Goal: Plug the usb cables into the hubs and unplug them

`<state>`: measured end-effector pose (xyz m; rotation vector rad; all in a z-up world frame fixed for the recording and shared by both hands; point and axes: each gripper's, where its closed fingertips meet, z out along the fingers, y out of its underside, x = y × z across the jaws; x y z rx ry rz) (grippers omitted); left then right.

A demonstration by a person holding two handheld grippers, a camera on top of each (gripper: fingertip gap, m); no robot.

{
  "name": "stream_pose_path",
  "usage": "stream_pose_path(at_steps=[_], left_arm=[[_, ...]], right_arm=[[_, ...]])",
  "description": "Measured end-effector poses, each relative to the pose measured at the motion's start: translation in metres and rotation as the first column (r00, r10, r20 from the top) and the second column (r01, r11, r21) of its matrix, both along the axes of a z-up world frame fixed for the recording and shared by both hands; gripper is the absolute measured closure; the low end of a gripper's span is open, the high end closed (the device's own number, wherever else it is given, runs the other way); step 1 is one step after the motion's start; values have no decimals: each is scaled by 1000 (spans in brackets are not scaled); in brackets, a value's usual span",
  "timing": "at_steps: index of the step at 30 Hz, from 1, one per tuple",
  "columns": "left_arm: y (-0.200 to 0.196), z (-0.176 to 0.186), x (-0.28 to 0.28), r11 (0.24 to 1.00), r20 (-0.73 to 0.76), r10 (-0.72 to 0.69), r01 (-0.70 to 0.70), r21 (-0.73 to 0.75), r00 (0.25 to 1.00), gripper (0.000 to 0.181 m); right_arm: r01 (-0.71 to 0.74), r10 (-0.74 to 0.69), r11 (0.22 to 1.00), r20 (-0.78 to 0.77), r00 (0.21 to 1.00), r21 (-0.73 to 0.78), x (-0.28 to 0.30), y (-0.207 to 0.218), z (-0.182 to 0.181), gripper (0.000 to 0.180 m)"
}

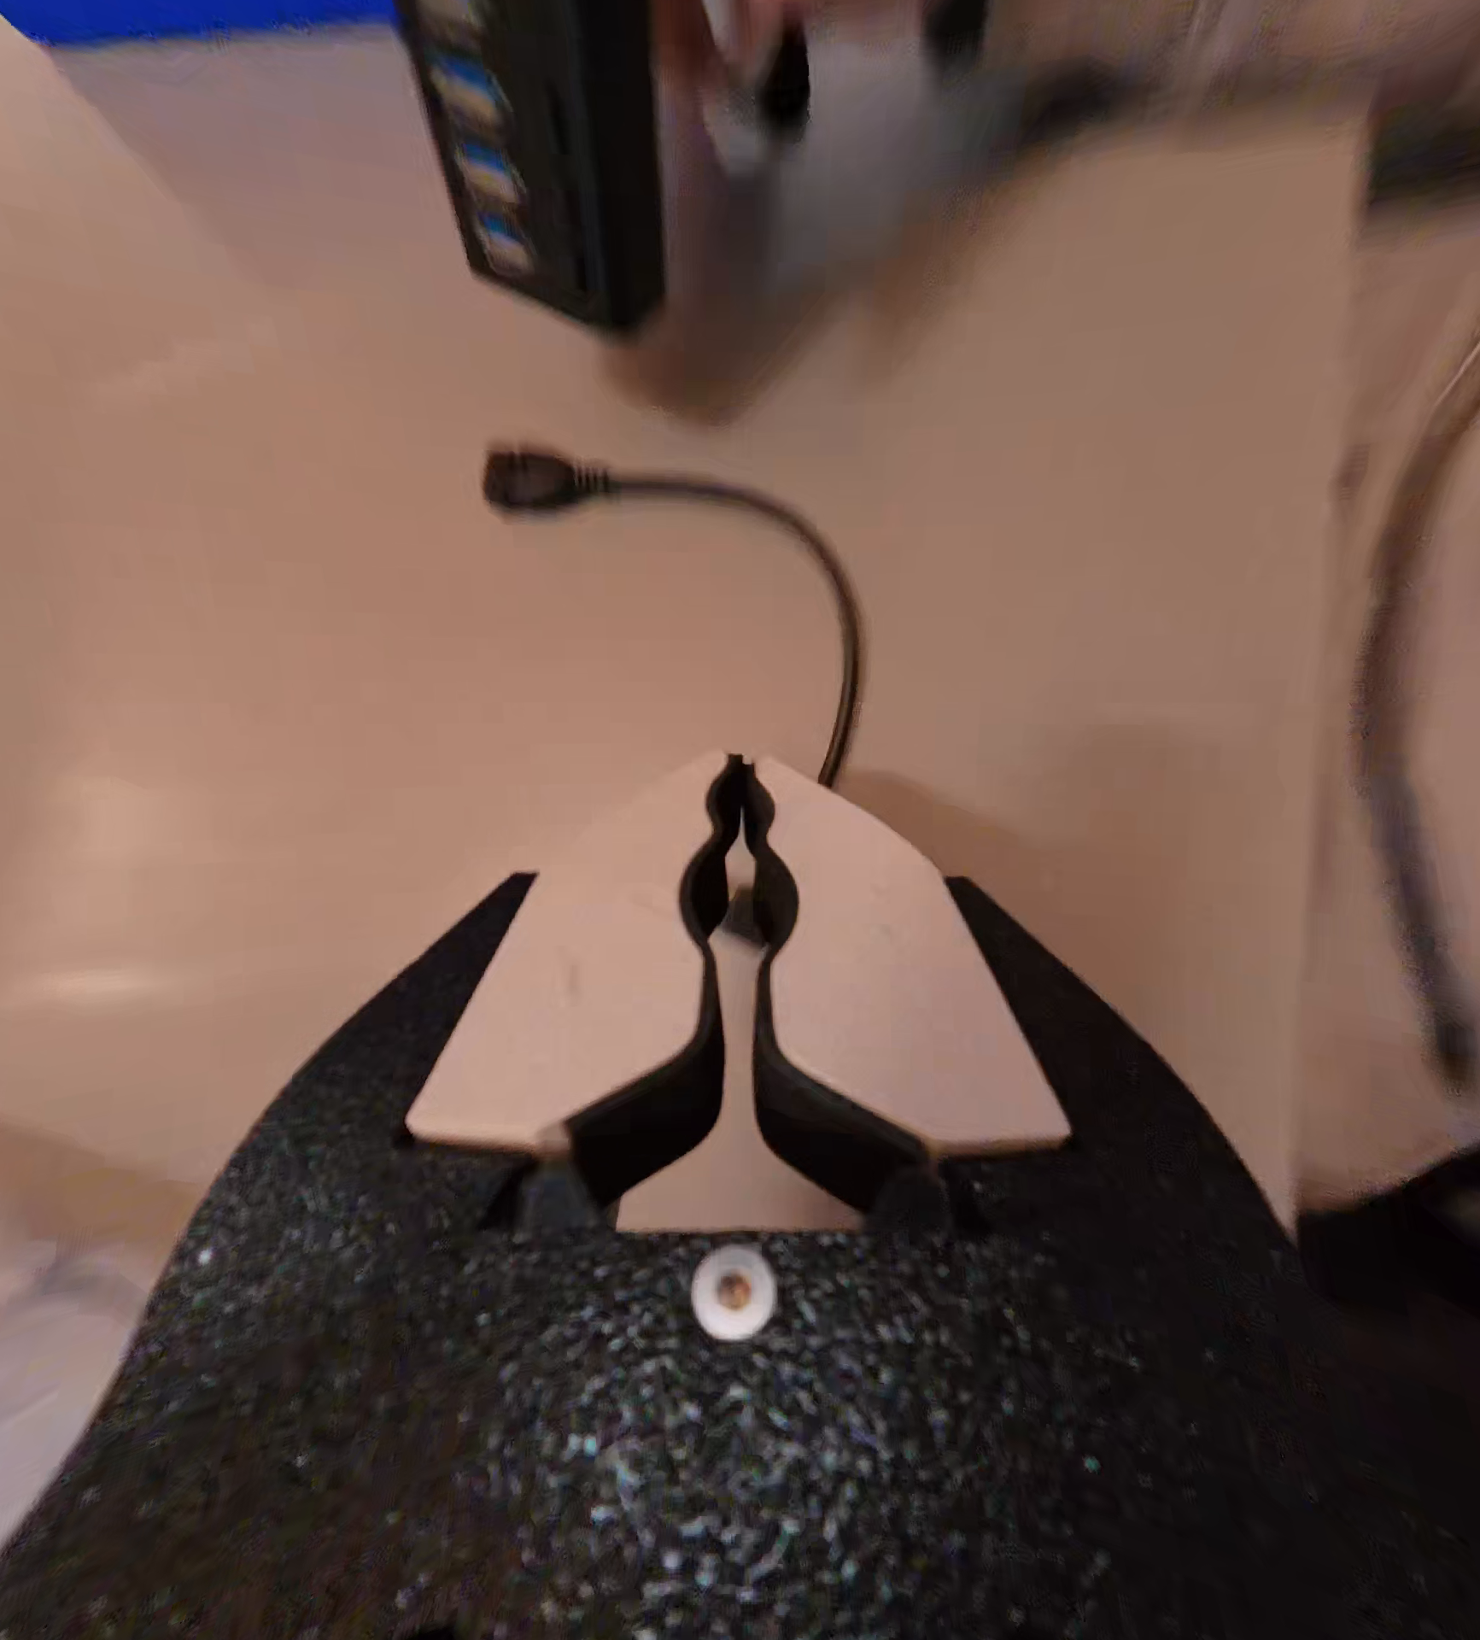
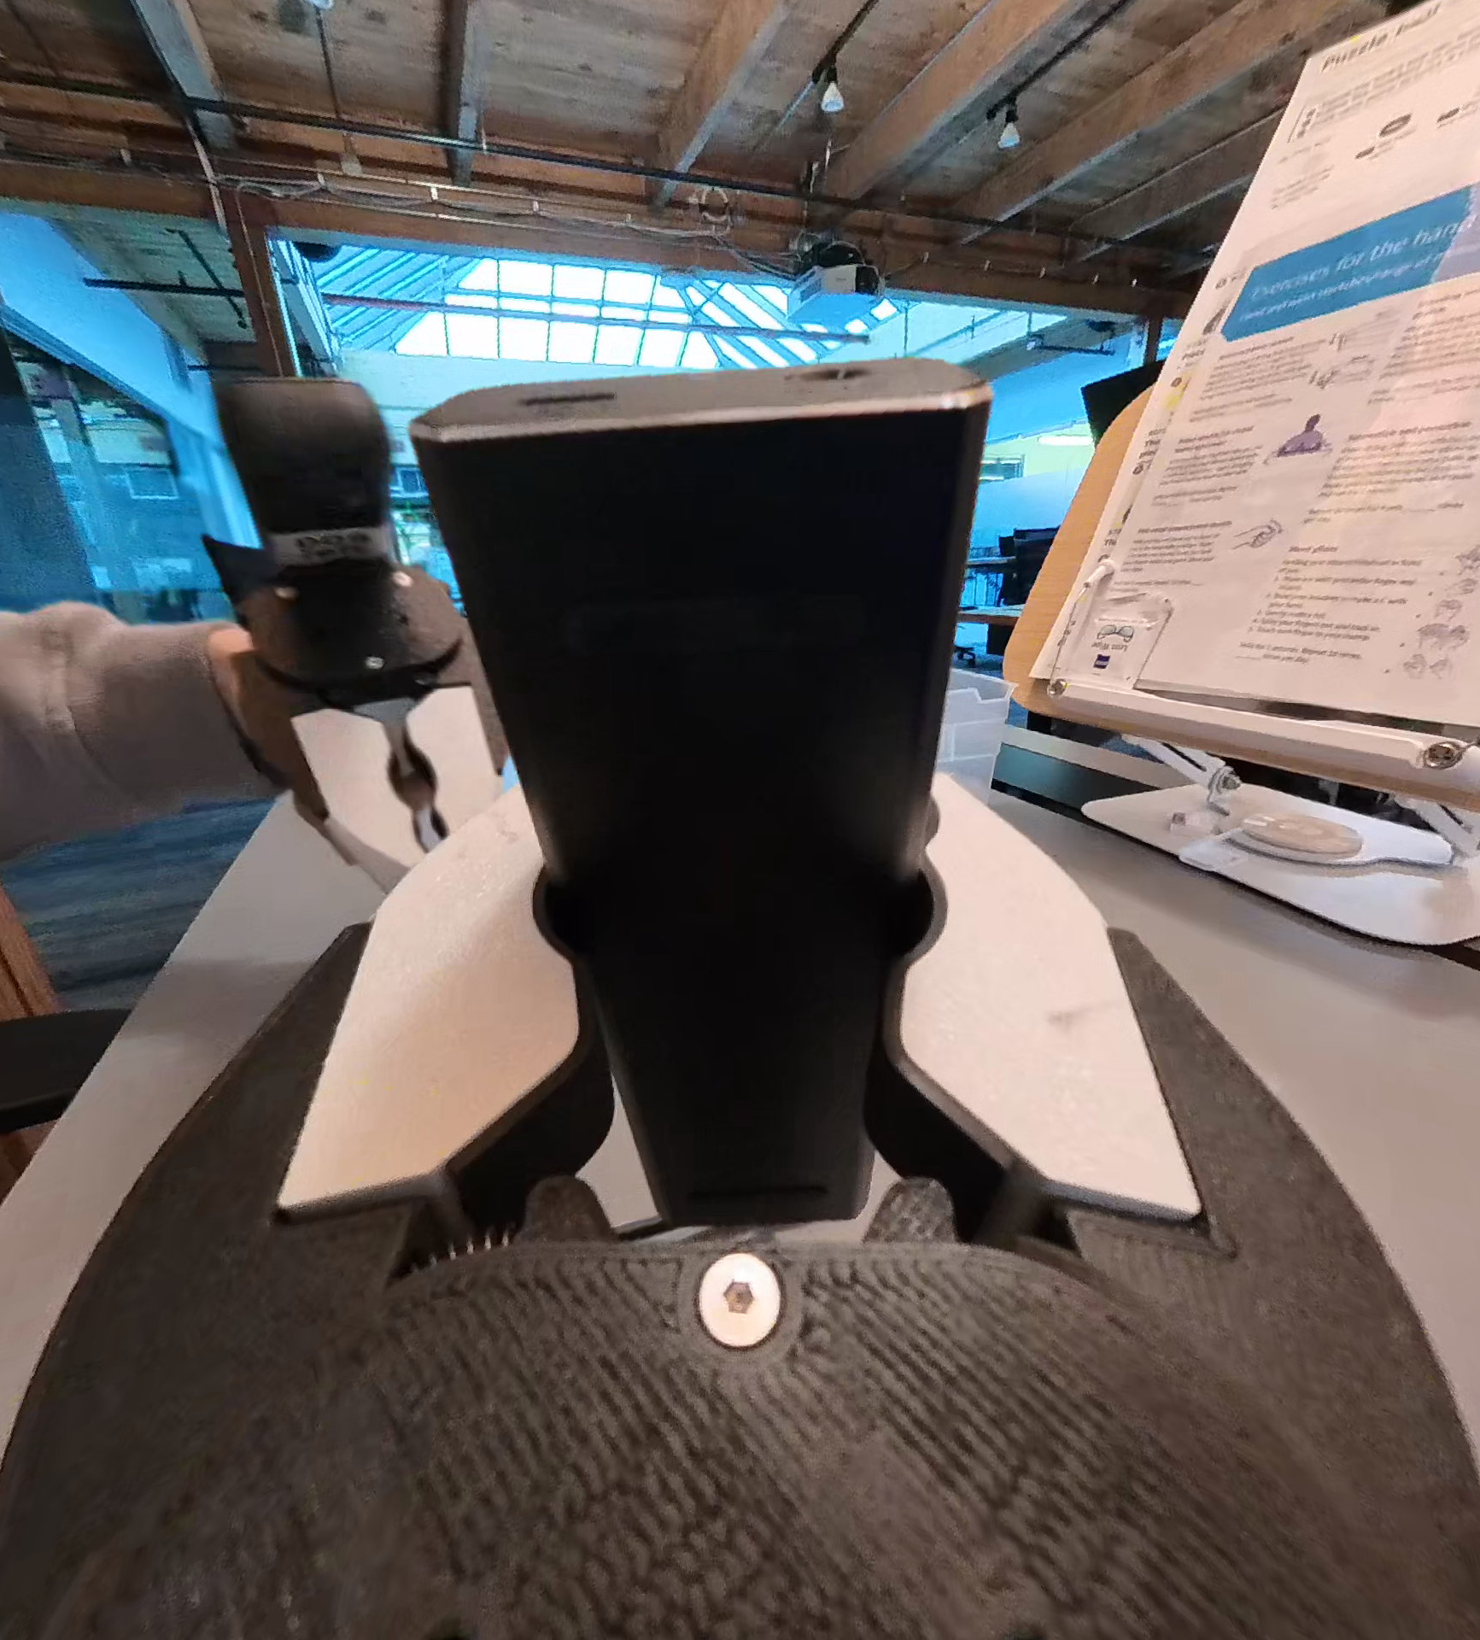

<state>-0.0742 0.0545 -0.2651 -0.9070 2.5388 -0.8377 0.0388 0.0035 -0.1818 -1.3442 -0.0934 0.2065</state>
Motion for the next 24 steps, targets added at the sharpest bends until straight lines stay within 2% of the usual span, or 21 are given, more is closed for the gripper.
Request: stream_pose_path(at_steps=[1, 2, 3, 5, 6, 8, 10, 12, 15, 17, 21, 23, 24], left_arm=[[-6, 7, 6, 989, 23, 58, -54, -139, 998, 181], [-7, 9, 11, 968, 29, 103, -94, -231, 994, 181], [-2, 4, 14, 959, 20, 144, -135, -249, 989, 181], [12, -15, 12, 974, 20, 187, -183, -134, 982, 181], [10, -22, 6, 988, 28, 137, -135, -69, 990, 181], [-1, -34, -3, 996, 61, 15, -20, 84, 998, 164], [-8, -50, -9, 966, 15, -58, 53, 255, 998, 158], [-12, -62, -5, 936, -38, -50, 60, 348, 998, 158], [-36, -68, 1, 963, -122, -52, 82, 257, 991, 162], [-45, -70, 0, 980, -211, -23, 64, 189, 977, 176], [-44, -70, 7, 993, -264, 86, -61, 99, 961, 178], [-47, -59, 16, 978, -257, 171, -195, -73, 951, 178], [-47, -47, 25, 941, -238, 223, -272, -203, 946, 178]], right_arm=[[-11, 11, 1000, -5, 1000, 5, -1, -1, 1, 107], [-20, 20, 1000, -9, 1000, 10, -2, -1, 2, 107], [-26, 26, 1000, -10, 1000, 8, -3, -1, 1, 107], [-39, 39, 999, 4, 999, -10, -6, 0, -2, 107], [-41, 42, 999, 16, 999, -21, -7, 1, -4, 107], [-43, 44, 998, 34, 998, -38, -9, 3, -7, 107], [-49, 51, 998, 42, 998, -47, -11, 5, -9, 107], [-57, 59, 997, 53, 997, -54, -15, 6, -10, 107], [-55, 60, 996, 79, 995, -64, -17, 7, -12, 107], [-59, 64, 996, 78, 995, -65, -18, 6, -13, 107], [-51, 53, 998, 60, 997, -34, -15, 3, -7, 107], [-49, 50, 999, 53, 997, -9, -13, 0, -3, 107], [-47, 47, 999, 46, 998, 7, -12, -2, 0, 107]])
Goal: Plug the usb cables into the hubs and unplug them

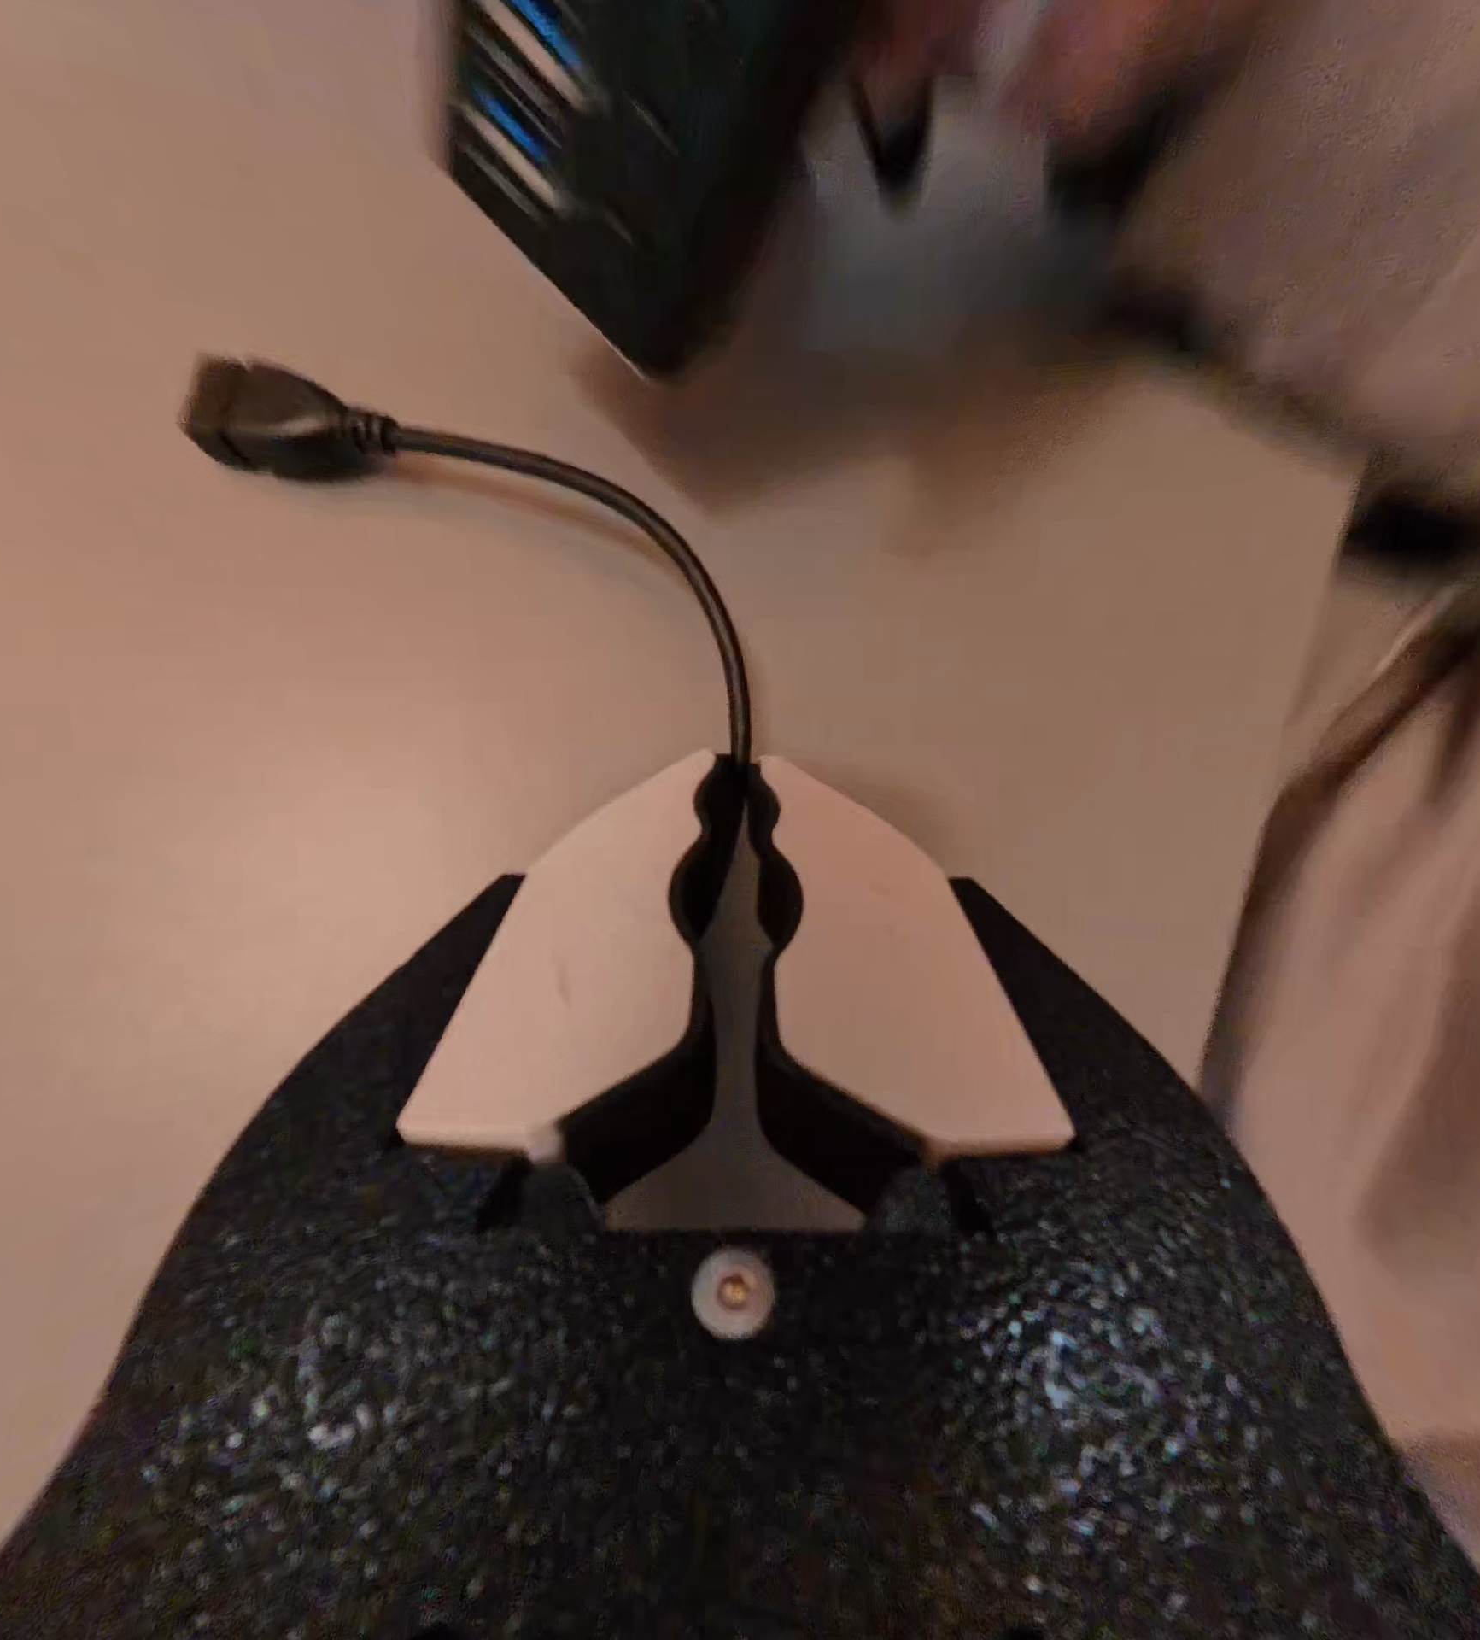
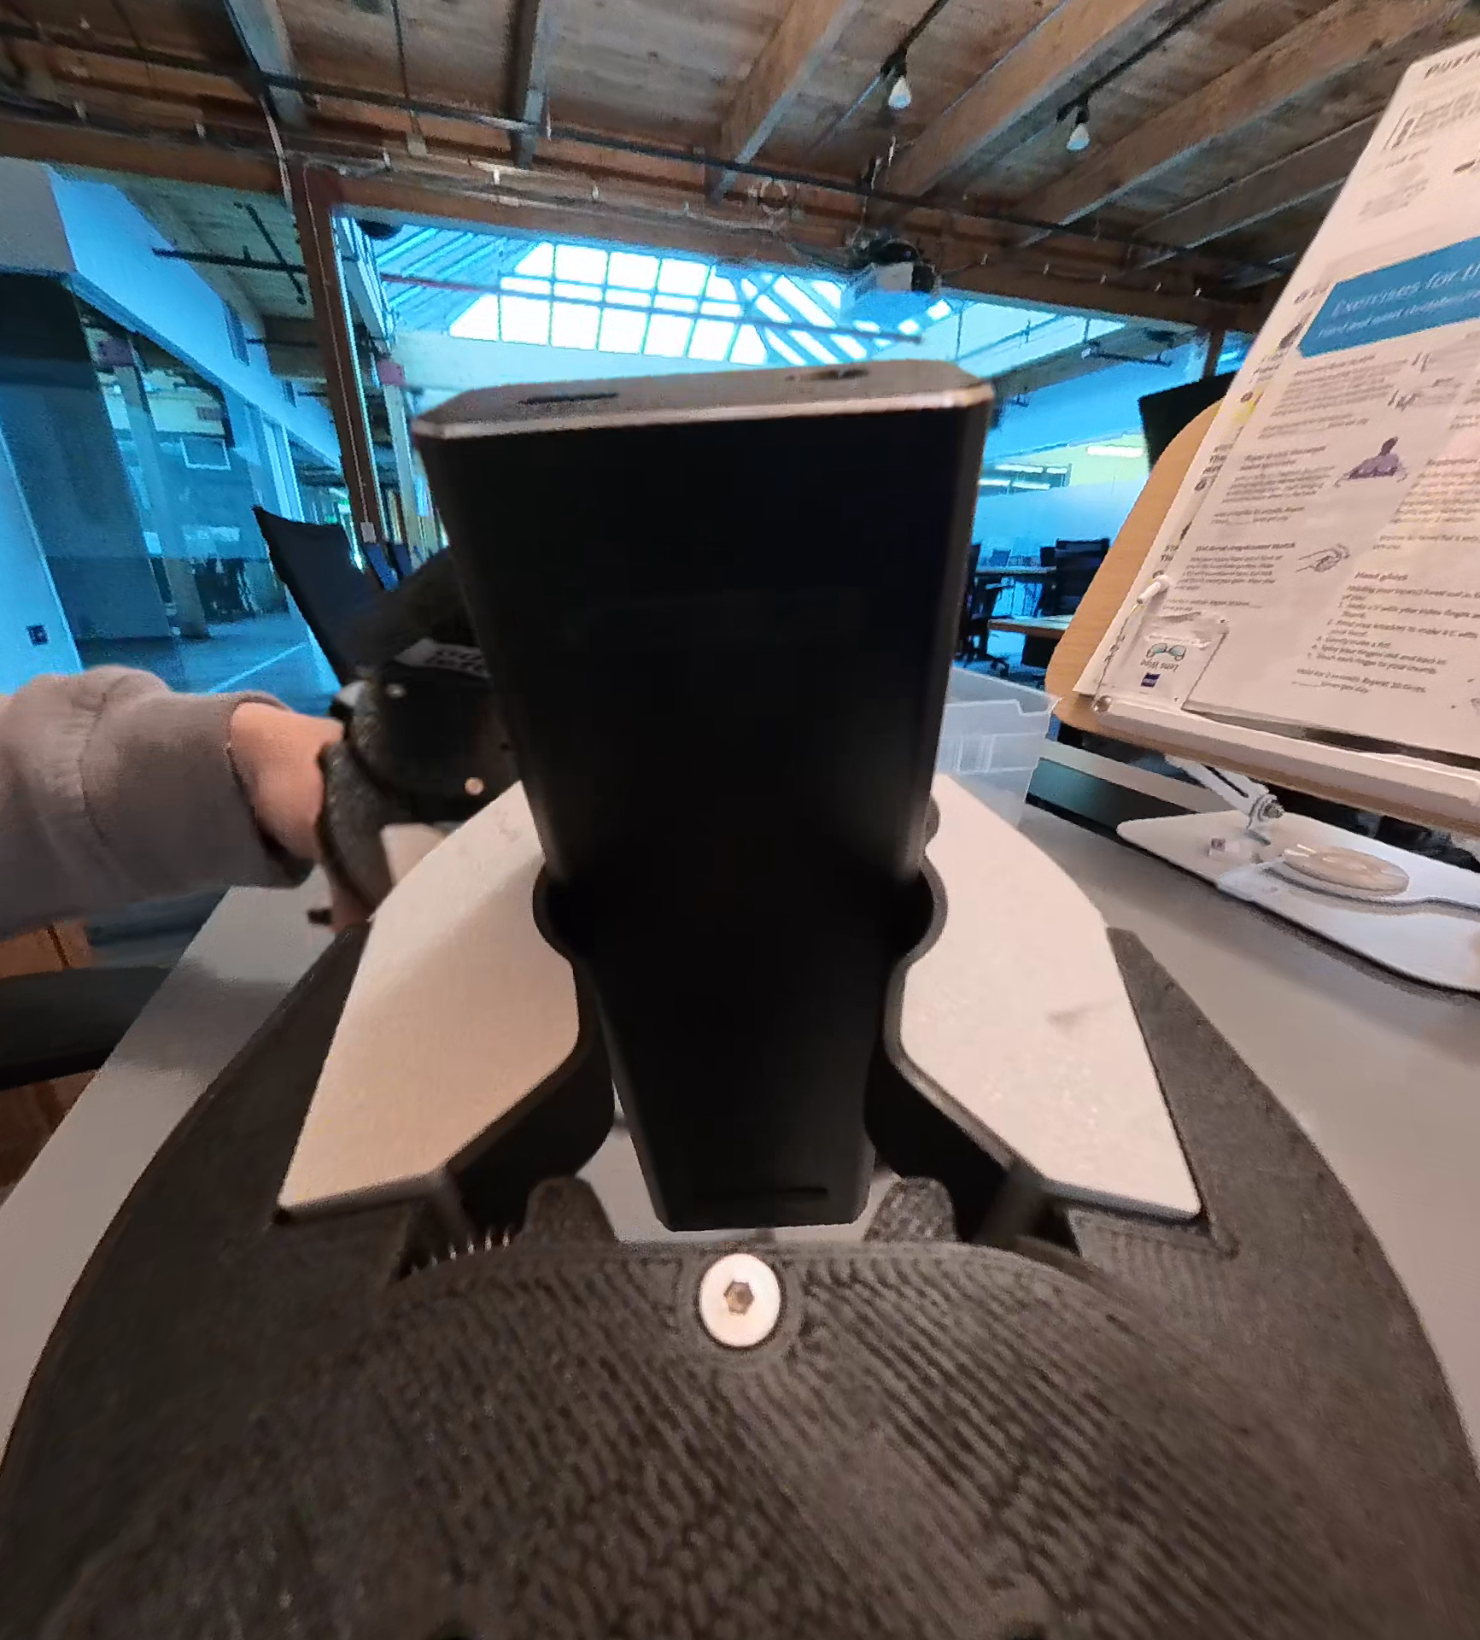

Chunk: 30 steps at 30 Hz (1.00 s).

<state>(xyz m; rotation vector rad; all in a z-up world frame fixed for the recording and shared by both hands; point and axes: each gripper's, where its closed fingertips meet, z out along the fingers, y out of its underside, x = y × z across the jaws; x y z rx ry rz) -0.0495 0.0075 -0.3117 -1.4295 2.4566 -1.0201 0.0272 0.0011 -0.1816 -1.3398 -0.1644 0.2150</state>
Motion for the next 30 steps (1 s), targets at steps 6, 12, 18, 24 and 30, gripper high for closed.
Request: stream_pose_path(at_steps=[6, 12, 18, 24, 30], left_arm=[[29, 116, 31, 547, 140, 481, -172, -820, 865, 177], [47, 98, 22, 167, -65, 562, -190, -967, 825, 178], [73, 53, -2, 265, -156, 671, -431, -863, 725, 177], [131, 20, -41, 359, -122, 821, -670, -650, 558, 175], [129, 21, -63, 706, 189, 703, -642, -299, 685, 155]], right_arm=[[3, -1, 999, -46, 999, 50, 5, -5, 8, 107], [-7, 7, 1000, -7, 1000, -5, 0, 0, -2, 107], [-32, 32, 999, 18, 999, -37, -8, 4, -8, 107], [-41, 43, 998, 40, 998, -54, -13, 6, -11, 107], [-57, 60, 997, 43, 997, -55, -16, 7, -12, 108]])
